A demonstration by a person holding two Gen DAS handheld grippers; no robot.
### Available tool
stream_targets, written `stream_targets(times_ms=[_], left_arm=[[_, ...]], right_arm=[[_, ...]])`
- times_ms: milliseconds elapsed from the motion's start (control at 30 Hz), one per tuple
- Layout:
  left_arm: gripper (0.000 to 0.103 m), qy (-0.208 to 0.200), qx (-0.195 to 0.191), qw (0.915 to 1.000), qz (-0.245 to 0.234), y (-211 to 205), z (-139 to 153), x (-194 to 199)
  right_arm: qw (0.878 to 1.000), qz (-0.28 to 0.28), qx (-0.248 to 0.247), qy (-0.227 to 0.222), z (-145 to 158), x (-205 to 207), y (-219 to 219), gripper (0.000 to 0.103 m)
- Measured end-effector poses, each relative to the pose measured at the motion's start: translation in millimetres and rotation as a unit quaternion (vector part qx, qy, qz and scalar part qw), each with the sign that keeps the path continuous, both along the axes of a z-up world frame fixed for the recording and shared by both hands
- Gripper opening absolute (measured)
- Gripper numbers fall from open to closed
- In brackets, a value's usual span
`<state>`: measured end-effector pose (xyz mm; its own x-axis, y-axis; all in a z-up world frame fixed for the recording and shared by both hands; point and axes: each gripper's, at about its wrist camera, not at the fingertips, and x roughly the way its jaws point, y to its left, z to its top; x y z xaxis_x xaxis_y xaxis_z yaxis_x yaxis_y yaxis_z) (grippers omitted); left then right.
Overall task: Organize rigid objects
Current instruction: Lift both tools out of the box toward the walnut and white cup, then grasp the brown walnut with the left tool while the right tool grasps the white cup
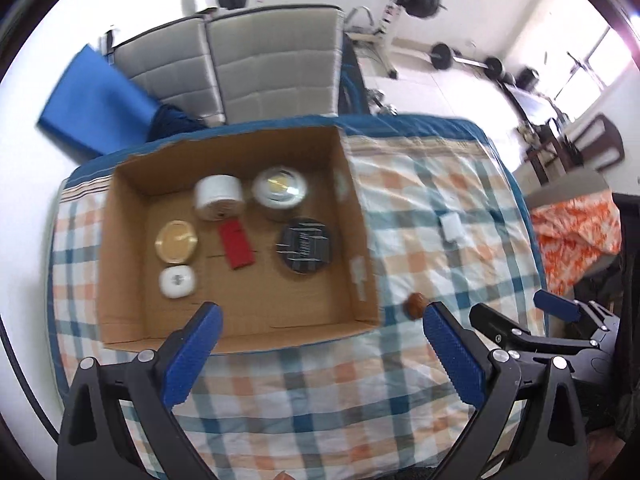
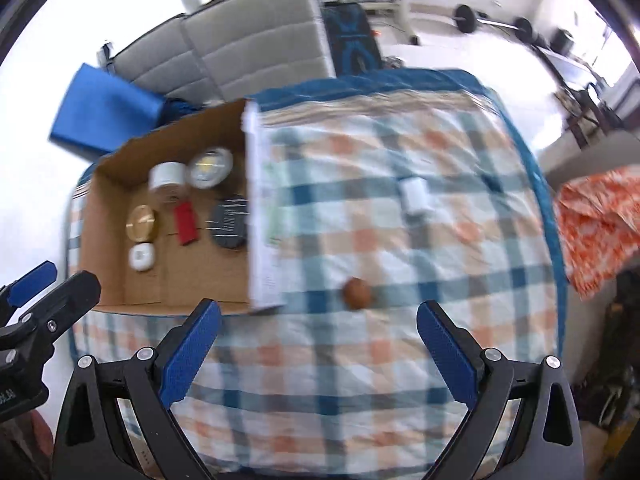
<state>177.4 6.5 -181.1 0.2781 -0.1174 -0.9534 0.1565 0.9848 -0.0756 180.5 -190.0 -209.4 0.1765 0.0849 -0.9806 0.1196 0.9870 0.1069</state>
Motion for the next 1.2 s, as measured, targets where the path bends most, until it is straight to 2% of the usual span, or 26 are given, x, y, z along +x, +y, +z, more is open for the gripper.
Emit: stream_targets(times_ms=[133, 267, 333, 367, 433, 467, 533, 800, 867, 900, 933, 1000, 1200], left_arm=[[0.103, 0.024, 0.013, 0.9993, -0.026, -50, -33, -6], [0.103, 0.056, 0.014, 0.998, -0.027, -82, -70, -10], [0.102, 0.074, 0.031, 0.9964, -0.025, -97, -90, -11], [0.1, 0.077, 0.033, 0.9962, -0.025, -102, -95, -12], [0.083, 0.084, 0.04, 0.9953, -0.025, -115, -111, -12], [0.082, 0.096, 0.042, 0.9942, -0.025, -120, -120, -10], [0.07, 0.117, 0.041, 0.9921, -0.018, -129, -139, -6], [0.068, 0.171, 0.044, 0.9842, 0.013, -148, -201, 11], [0.06, 0.189, 0.039, 0.9809, 0.025, -147, -215, 16], [0.046, 0.196, 0.039, 0.9795, 0.027, -148, -220, 17], [0.037, 0.202, 0.044, 0.9781, 0.027, -148, -226, 19], [0.031, 0.204, 0.044, 0.9775, 0.032, -148, -229, 20], [0.031, 0.163, 0.029, 0.9848, 0.051, -145, -204, 35]], right_arm=[[0.999, -0.04, -0.012, 0.033, -28, -5, -60, 0.1], [0.996, -0.068, -0.013, 0.049, -52, -10, -105, 0.1], [0.996, -0.074, -0.009, 0.057, -67, -12, -124, 0.1], [0.995, -0.077, -0.01, 0.061, -73, -12, -131, 0.1], [0.994, -0.08, -0.009, 0.069, -87, -12, -143, 0.099], [0.994, -0.08, -0.01, 0.074, -95, -11, -149, 0.098], [0.993, -0.08, -0.01, 0.083, -109, -10, -158, 0.097], [0.993, -0.073, -0.007, 0.093, -146, 6, -181, 0.097], [0.993, -0.069, -0.001, 0.092, -152, 13, -183, 0.097], [0.994, -0.066, -0.001, 0.092, -155, 16, -183, 0.097], [0.994, -0.062, 0.002, 0.093, -157, 20, -182, 0.097], [0.994, -0.057, 0.005, 0.092, -160, 28, -180, 0.097], [0.995, -0.044, 0.035, 0.083, -161, 63, -167, 0.097]])
